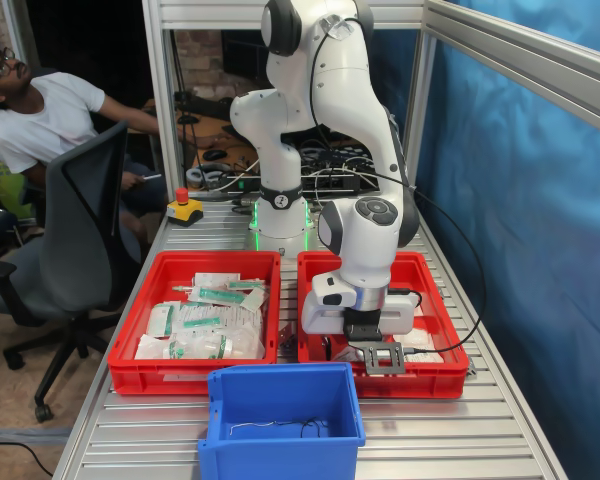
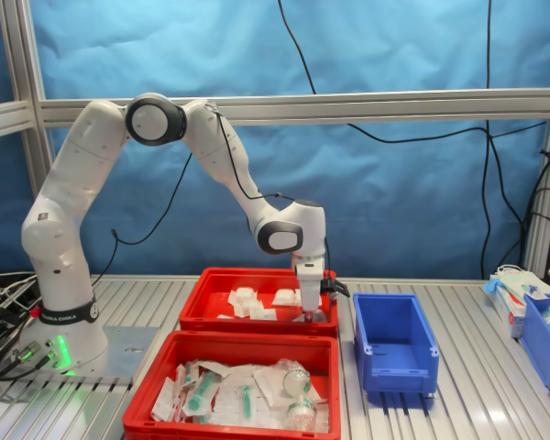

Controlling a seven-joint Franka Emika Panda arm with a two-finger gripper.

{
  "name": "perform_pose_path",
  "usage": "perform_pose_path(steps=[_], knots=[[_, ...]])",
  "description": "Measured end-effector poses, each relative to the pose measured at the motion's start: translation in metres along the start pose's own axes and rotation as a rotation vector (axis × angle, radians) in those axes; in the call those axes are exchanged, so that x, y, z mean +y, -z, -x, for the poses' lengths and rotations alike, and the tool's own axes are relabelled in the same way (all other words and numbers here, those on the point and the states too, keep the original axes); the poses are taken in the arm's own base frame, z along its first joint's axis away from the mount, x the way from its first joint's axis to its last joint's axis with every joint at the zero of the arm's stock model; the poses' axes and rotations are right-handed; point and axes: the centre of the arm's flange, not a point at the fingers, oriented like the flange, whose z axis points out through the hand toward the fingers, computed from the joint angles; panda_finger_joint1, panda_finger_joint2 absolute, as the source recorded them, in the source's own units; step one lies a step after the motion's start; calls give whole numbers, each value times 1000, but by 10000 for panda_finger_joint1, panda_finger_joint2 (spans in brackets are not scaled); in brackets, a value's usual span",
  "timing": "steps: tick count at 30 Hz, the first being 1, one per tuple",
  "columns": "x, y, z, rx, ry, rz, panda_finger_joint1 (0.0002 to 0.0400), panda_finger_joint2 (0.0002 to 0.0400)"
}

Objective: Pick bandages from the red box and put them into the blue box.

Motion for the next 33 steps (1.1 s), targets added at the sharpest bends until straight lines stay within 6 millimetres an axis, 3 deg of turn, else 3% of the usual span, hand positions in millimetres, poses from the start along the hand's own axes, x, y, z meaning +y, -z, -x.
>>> perform_pose_path(steps=[26, 27, 31, 32, 33], knots=[[6, 1, -10, 9, -16, 4, 400, 400], [6, 1, -10, 9, -17, 4, 358, 358], [7, 1, -11, 10, -19, 4, 358, 358], [7, 1, -12, 10, -20, 4, 308, 308], [7, 1, -12, 10, -21, 5, 308, 308]])
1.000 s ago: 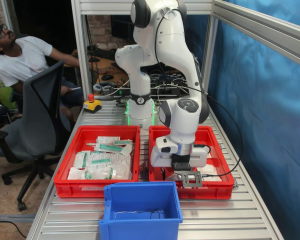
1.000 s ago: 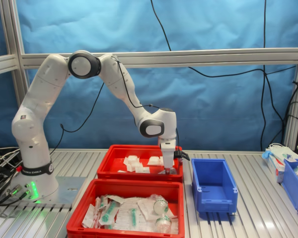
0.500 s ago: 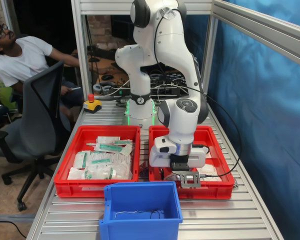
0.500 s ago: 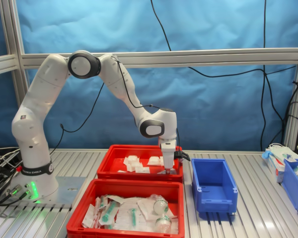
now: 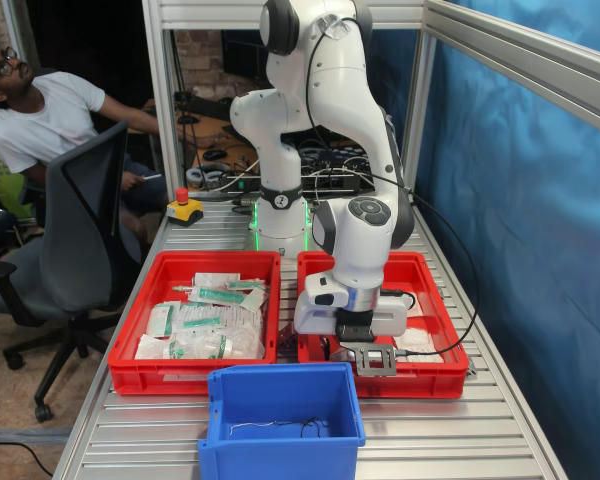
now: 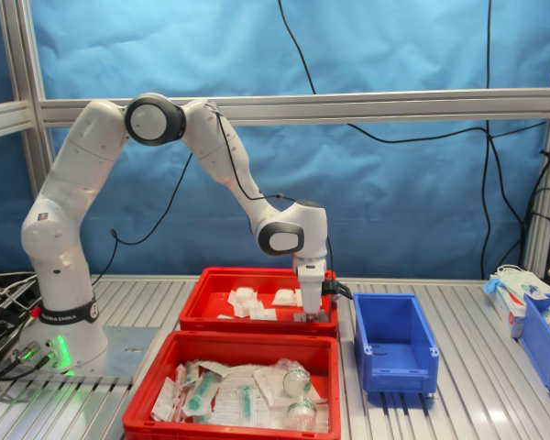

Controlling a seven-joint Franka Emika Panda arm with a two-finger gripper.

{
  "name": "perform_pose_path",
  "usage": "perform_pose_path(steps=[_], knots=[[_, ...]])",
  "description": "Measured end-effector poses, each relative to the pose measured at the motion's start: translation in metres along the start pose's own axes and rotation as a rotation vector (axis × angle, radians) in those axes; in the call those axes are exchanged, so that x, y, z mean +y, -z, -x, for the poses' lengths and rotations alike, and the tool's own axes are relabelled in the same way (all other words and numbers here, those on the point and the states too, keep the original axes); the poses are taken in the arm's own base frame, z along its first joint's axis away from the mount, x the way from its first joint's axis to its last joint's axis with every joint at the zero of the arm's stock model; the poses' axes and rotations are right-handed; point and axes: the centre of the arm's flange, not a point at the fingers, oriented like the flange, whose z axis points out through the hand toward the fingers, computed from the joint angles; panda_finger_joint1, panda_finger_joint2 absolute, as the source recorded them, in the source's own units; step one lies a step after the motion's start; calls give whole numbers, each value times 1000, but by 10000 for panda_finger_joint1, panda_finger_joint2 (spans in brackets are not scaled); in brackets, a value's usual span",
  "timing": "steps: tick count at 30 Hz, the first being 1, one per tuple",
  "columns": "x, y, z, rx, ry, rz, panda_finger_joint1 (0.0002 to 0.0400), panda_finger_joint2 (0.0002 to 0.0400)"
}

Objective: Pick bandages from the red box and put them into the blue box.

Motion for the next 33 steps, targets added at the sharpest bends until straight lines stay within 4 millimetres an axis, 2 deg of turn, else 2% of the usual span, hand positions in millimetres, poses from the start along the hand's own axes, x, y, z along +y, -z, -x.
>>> perform_pose_path(steps=[3, 4, 7, 8, 12, 13, 17, 18, 22, 23, 33], knots=[[0, 0, 0, 0, 0, 0, 308, 308], [0, 0, 0, 0, -1, 0, 258, 258], [0, 0, 0, 0, -1, 0, 258, 258], [0, 0, 0, 0, -1, 0, 209, 209], [0, 0, 0, 0, -1, 0, 209, 209], [0, 0, 0, 0, -1, 0, 158, 158], [0, 0, 0, 0, -1, 0, 158, 158], [0, 0, 0, 0, -1, 0, 108, 108], [0, 1, -1, 1, -1, -1, 108, 108], [0, 1, -1, 1, -1, -1, 59, 59], [0, 1, -1, 2, -1, -1, 56, 56]])
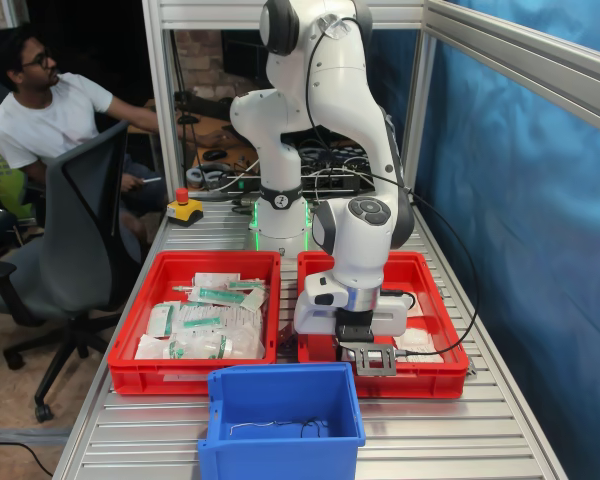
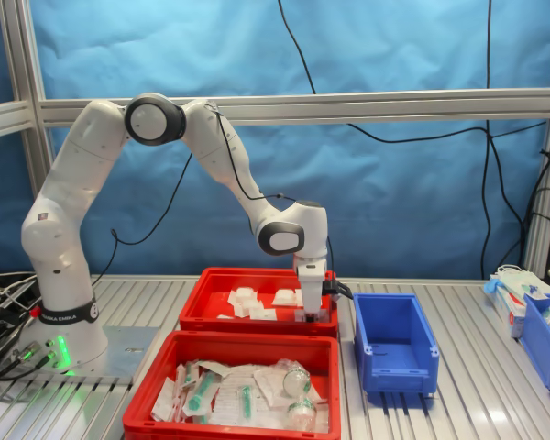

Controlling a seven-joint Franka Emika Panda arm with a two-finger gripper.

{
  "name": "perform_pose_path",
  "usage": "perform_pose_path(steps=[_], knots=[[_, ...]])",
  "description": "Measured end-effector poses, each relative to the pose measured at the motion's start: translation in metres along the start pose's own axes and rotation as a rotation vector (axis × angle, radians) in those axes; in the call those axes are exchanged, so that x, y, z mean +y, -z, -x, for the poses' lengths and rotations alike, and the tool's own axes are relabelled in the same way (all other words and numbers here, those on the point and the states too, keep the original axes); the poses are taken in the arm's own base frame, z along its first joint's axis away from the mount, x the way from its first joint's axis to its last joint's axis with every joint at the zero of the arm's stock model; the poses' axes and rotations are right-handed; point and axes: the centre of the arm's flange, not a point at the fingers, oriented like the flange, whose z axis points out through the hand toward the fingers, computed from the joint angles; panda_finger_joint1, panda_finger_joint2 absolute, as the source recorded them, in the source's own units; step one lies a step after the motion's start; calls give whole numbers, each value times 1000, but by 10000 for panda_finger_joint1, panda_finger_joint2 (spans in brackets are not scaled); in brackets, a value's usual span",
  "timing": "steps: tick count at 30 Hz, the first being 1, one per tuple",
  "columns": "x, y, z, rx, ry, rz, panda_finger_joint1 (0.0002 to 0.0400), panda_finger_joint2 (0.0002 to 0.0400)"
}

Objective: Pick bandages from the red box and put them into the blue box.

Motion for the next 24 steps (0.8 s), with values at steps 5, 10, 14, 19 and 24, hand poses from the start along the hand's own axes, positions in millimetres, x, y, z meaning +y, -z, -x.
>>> perform_pose_path(steps=[5, 10, 14, 19, 24], knots=[[0, 0, 0, 0, 0, 0, 56, 56], [0, 0, 0, 0, 0, 1, 56, 56], [0, 2, 0, -2, -1, 3, 56, 56], [0, 18, -2, -8, -4, 5, 56, 56], [-1, 47, -5, -9, -9, -5, 57, 57]])
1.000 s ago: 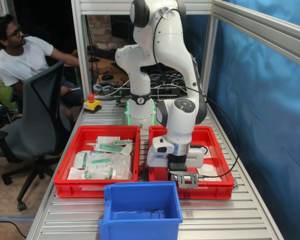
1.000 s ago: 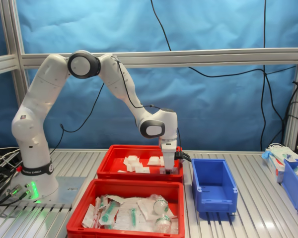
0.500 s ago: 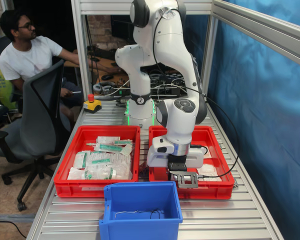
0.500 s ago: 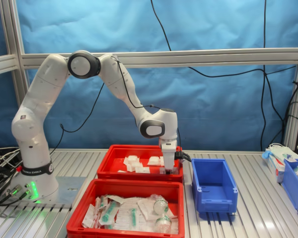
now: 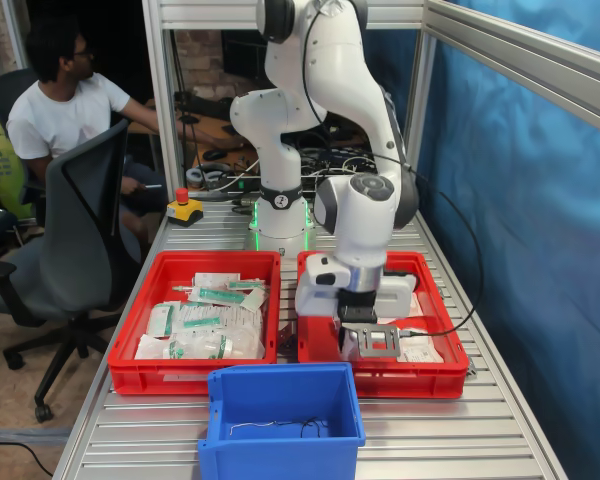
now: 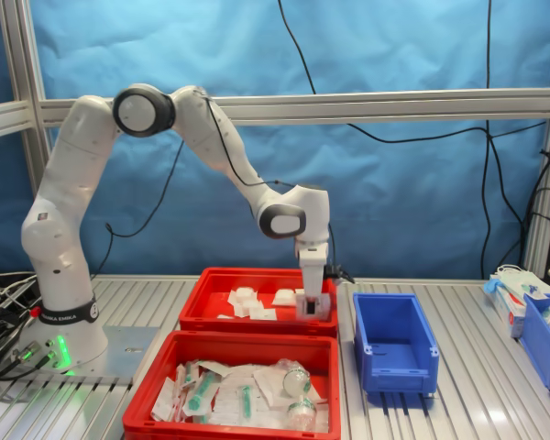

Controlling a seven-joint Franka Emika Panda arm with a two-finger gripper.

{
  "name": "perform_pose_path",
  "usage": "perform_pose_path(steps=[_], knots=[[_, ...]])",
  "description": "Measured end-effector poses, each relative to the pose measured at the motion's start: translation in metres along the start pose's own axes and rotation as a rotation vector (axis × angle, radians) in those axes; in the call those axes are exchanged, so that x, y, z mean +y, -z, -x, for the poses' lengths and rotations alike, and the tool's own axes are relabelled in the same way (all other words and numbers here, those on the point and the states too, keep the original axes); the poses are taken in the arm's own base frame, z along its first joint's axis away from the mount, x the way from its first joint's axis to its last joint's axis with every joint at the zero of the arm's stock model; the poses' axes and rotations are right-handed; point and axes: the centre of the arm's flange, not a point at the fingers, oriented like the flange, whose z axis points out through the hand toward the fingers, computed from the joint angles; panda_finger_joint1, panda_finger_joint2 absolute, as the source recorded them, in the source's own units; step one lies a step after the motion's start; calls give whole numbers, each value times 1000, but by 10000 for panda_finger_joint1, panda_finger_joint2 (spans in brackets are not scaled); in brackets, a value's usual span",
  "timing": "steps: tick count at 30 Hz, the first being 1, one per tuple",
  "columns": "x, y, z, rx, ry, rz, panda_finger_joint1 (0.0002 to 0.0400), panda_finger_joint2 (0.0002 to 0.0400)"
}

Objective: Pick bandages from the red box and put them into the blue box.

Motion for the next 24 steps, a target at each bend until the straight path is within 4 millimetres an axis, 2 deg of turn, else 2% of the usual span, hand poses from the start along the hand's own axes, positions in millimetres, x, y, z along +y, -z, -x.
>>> perform_pose_path(steps=[2, 3, 10, 12, 19, 20, 24], knots=[[-1, 12, -1, 3, -2, -10, 57, 57], [-2, 33, -4, 12, -5, -30, 57, 57], [-2, 83, -14, 43, -19, -90, 57, 57], [-2, 114, -24, 69, -33, -131, 57, 57], [2, 163, -50, 125, -69, -202, 57, 57], [4, 175, -59, 141, -82, -218, 57, 57], [10, 195, -78, 172, -110, -244, 57, 57]])
